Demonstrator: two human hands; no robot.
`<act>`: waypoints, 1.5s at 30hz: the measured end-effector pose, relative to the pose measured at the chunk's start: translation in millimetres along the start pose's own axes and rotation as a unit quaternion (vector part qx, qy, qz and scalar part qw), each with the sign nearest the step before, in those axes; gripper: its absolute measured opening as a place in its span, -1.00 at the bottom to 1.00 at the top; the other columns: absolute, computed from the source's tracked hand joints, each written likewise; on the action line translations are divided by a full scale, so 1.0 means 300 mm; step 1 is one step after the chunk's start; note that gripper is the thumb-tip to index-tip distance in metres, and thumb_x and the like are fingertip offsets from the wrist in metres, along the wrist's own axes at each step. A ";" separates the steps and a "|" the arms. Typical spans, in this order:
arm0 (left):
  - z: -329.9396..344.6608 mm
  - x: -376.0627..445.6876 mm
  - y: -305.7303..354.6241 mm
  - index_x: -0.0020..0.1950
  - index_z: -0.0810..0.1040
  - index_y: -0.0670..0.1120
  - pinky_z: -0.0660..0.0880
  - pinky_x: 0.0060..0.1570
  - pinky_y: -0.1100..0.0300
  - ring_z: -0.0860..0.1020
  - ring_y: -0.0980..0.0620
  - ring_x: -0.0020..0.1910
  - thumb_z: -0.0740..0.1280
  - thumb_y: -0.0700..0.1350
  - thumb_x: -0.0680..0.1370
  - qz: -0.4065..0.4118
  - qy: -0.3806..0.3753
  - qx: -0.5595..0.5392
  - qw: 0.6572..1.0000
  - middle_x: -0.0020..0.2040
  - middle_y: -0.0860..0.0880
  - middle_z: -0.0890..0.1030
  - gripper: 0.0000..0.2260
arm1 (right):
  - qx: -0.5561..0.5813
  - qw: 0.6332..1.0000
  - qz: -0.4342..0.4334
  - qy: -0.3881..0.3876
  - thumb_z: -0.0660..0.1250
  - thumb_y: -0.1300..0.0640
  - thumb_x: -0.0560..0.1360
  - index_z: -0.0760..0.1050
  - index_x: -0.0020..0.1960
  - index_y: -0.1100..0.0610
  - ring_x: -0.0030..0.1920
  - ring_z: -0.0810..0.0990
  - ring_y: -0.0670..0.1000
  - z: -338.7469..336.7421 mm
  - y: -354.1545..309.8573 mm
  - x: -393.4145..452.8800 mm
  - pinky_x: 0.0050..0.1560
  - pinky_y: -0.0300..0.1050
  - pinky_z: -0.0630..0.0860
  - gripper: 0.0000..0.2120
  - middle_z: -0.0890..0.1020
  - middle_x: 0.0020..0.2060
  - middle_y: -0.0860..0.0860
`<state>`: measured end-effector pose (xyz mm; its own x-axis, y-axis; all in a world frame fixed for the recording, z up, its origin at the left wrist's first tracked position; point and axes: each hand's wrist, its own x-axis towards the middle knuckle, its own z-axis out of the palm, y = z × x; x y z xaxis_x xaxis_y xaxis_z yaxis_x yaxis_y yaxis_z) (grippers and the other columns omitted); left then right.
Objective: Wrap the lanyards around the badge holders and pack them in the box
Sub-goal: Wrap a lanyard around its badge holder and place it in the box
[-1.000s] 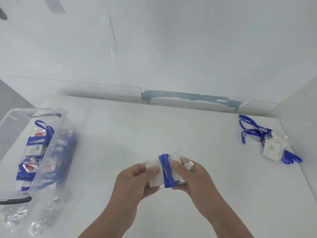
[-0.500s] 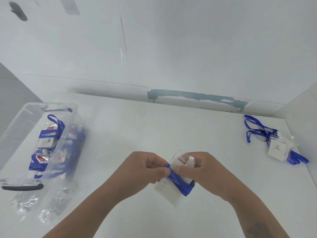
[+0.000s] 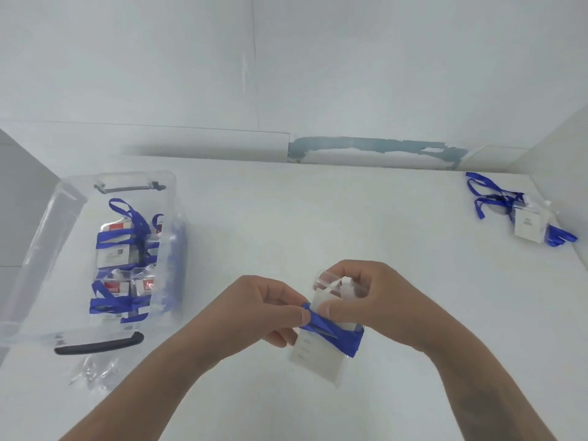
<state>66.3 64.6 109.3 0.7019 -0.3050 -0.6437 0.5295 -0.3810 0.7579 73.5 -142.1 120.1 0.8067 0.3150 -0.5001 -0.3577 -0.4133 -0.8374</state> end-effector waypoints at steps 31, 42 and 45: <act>-0.785 -0.036 -0.349 0.02 0.62 -0.04 0.57 -0.31 0.28 0.67 0.04 -0.20 0.40 -0.13 0.56 -0.042 0.247 -0.121 0.961 -0.13 -0.03 0.69 -0.93 | 0.135 0.972 -0.007 0.192 0.38 0.12 0.51 0.29 0.25 -0.31 0.06 0.43 -0.53 0.911 -0.356 0.383 0.00 -0.52 0.45 -0.52 0.42 0.13 -0.47; -0.870 0.242 -0.369 0.08 0.62 -0.06 0.49 -0.35 0.30 0.50 0.15 -0.33 0.38 -0.14 0.57 -0.089 0.288 -0.084 0.950 -0.18 0.00 0.57 -0.90 | 0.199 0.962 0.105 0.157 0.22 0.03 0.62 0.23 0.47 -0.11 -0.25 0.48 -0.42 0.991 -0.369 0.616 -0.43 -0.59 0.34 -0.55 0.49 0.05 -0.22; -0.880 0.288 -0.379 0.12 0.67 -0.08 0.47 -0.22 0.25 0.50 0.14 -0.29 0.39 -0.12 0.56 -0.075 0.297 -0.015 0.952 -0.10 0.02 0.56 -0.83 | 0.186 0.956 0.136 0.180 0.17 -0.04 0.64 0.15 0.53 -0.04 -0.12 0.46 -0.30 0.997 -0.352 0.686 -0.42 -0.55 0.36 -0.51 0.43 0.24 -0.21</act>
<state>192.4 311.9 -4.5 0.7581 0.3011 -0.5785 0.6521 -0.3539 0.6705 136.6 222.0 39.6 0.7463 -0.1028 -0.6576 -0.6652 -0.0849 -0.7418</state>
